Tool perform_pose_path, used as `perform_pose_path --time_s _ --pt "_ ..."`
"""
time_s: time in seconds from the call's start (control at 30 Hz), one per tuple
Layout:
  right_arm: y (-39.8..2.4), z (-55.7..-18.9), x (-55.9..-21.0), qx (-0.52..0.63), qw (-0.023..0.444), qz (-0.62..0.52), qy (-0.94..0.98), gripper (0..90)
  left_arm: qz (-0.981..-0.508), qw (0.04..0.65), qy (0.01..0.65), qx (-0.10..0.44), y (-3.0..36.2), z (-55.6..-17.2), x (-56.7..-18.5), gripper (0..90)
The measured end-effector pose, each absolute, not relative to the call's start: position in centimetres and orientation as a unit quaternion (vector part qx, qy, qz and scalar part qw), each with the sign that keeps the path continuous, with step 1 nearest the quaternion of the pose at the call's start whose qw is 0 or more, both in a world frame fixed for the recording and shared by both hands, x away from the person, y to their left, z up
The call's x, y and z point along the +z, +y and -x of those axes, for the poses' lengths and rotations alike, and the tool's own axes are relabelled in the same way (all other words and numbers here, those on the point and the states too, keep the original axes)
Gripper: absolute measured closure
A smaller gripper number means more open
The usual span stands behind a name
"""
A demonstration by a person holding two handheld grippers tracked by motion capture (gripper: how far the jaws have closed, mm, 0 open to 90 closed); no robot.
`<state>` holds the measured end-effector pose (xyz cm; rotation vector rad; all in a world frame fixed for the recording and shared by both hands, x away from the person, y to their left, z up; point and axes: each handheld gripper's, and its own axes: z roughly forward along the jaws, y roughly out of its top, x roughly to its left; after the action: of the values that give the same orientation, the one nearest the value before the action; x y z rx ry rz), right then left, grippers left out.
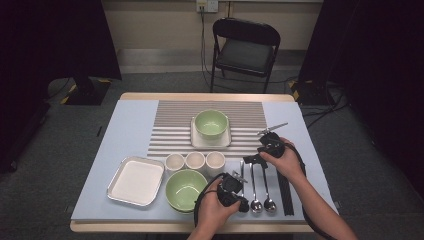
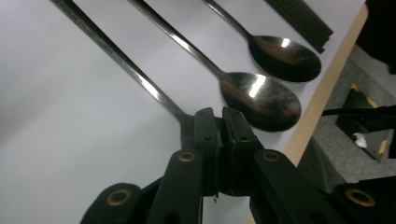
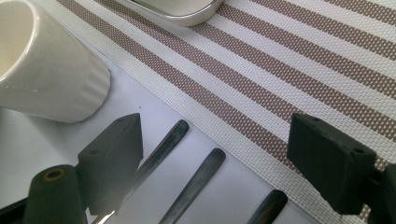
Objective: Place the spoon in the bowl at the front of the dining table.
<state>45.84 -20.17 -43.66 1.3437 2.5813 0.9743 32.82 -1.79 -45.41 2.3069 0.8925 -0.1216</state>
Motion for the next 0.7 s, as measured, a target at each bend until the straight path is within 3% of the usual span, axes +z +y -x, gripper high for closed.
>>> perform_pose_path --time_s 0.7 --pt "-20.15 -45.60 -43.89 0.318 0.031 -0.433 0.843 17.7 -0.884 0.321 0.338 -0.042 -1.78 -32.56 -45.53 87.3"
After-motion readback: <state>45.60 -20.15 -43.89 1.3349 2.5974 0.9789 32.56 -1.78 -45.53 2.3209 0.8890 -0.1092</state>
